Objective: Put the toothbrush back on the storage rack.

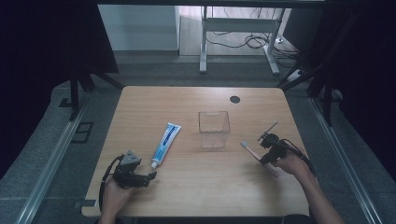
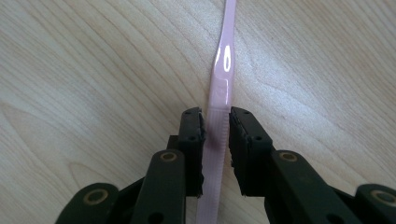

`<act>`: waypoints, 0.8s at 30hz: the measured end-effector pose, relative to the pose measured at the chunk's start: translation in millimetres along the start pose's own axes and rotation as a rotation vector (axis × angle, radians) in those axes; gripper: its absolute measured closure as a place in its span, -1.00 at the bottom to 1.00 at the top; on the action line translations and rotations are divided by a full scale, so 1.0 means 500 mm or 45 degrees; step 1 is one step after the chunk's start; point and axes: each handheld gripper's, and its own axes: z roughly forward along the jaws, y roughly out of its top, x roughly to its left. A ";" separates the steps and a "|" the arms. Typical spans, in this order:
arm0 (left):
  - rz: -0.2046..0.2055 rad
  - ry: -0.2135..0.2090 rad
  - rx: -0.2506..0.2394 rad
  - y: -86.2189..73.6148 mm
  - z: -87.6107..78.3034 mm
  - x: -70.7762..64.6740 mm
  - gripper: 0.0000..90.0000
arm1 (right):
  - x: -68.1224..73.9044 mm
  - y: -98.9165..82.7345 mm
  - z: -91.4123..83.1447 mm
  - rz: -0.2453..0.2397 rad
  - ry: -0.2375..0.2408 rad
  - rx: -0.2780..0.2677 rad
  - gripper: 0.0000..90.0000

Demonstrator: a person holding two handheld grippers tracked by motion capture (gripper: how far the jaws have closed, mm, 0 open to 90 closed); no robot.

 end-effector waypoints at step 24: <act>0.005 -0.006 0.008 0.000 0.002 0.000 -0.72 | -0.015 0.020 0.018 0.070 -0.004 0.100 0.77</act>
